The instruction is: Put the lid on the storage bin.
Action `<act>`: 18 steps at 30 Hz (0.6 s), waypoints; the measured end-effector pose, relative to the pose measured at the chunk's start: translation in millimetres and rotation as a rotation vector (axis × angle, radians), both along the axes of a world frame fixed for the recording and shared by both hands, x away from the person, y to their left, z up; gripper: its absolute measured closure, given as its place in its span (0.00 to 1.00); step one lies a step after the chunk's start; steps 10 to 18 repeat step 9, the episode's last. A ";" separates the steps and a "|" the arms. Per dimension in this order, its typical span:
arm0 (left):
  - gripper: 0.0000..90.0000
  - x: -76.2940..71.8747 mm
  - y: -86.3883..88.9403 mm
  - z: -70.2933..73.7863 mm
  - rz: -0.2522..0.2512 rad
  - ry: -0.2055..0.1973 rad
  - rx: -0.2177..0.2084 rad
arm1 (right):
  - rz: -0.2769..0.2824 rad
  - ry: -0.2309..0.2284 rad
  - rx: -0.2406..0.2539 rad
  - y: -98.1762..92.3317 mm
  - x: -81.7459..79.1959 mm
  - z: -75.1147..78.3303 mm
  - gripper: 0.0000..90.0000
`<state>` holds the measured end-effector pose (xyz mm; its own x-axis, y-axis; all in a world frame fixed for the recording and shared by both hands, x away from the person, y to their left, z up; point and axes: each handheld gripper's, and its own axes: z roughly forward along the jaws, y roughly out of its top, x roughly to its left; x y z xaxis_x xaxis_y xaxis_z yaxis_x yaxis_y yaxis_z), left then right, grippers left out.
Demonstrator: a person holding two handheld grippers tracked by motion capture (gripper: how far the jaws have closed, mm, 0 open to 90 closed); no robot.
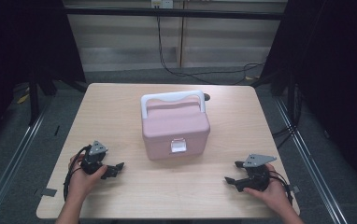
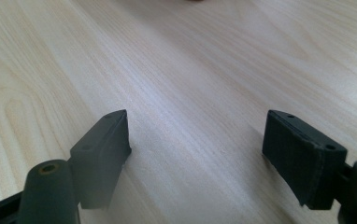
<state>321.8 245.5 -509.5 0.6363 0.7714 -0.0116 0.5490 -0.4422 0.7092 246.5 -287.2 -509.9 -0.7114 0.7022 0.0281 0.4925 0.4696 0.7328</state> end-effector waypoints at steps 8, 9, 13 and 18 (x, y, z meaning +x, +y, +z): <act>0.05 0.6 -0.6 -0.1 -0.014 0.005 0.006 | -0.001 0.001 0.000 0.0 -0.1 0.1 0.25; 0.05 0.5 -0.9 -0.3 -0.014 0.009 0.001 | -0.001 0.001 0.000 0.0 -0.1 0.1 0.25; 0.05 0.5 -0.9 -0.3 -0.014 0.009 0.001 | -0.001 0.001 0.000 0.0 -0.1 0.1 0.25; 0.05 0.5 -0.9 -0.3 -0.014 0.009 0.001 | -0.001 0.001 0.000 0.0 -0.1 0.1 0.25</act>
